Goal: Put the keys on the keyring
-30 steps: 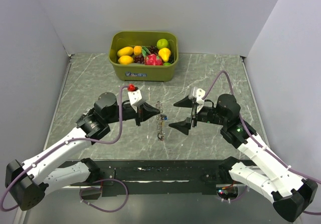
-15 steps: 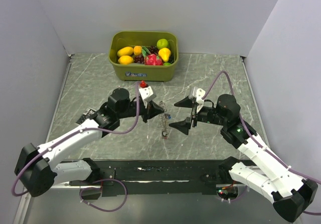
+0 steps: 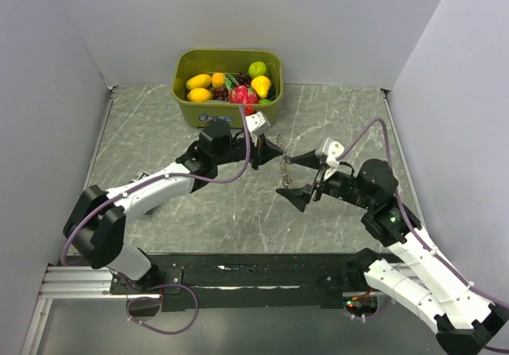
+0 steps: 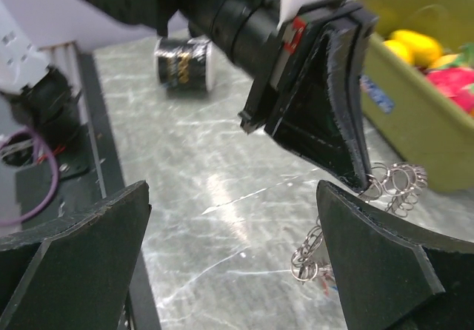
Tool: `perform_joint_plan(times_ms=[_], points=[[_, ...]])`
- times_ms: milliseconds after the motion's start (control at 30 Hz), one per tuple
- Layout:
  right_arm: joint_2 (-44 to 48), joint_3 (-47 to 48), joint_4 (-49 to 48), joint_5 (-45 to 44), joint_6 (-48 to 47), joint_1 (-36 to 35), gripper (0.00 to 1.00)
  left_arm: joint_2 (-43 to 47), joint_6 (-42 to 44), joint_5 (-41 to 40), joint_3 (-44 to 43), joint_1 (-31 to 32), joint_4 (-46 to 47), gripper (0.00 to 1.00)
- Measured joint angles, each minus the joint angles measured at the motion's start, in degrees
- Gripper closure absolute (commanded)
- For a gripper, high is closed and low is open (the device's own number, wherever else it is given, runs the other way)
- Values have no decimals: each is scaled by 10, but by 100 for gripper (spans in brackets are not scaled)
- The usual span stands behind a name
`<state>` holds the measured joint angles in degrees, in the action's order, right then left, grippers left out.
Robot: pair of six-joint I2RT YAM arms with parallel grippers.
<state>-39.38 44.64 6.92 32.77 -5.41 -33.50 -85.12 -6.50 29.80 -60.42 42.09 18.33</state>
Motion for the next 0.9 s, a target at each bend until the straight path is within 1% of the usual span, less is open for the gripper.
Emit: perform_joint_plan(times_ms=[100,200,300,367,467,567,700,767,833,900], points=[[10,-2,-2,-26,6,0,0,-16,-18,-9,12,0,50,99],[10,-3,-2,-44,12,0,0,-33,-36,-12,42,0,100,99],[5,-4,-2,-53,16,0,0,-59,-54,-12,93,0,148,99],[2,-6,-5,-55,18,0,0,-71,-68,-12,143,0,173,99],[-7,-13,-8,-58,23,0,0,-63,-82,-9,189,0,220,99],[-14,-19,-10,-58,28,0,0,-42,-82,-21,221,0,234,99],[-26,-19,-17,-56,33,0,0,-8,-80,-43,254,0,229,93],[-31,-19,-19,-54,35,0,0,3,-77,-55,265,0,222,92],[-37,-19,-19,-52,37,0,0,9,-76,-65,272,0,212,93],[-43,-19,-21,-50,40,0,0,15,-75,-76,281,0,201,97]])
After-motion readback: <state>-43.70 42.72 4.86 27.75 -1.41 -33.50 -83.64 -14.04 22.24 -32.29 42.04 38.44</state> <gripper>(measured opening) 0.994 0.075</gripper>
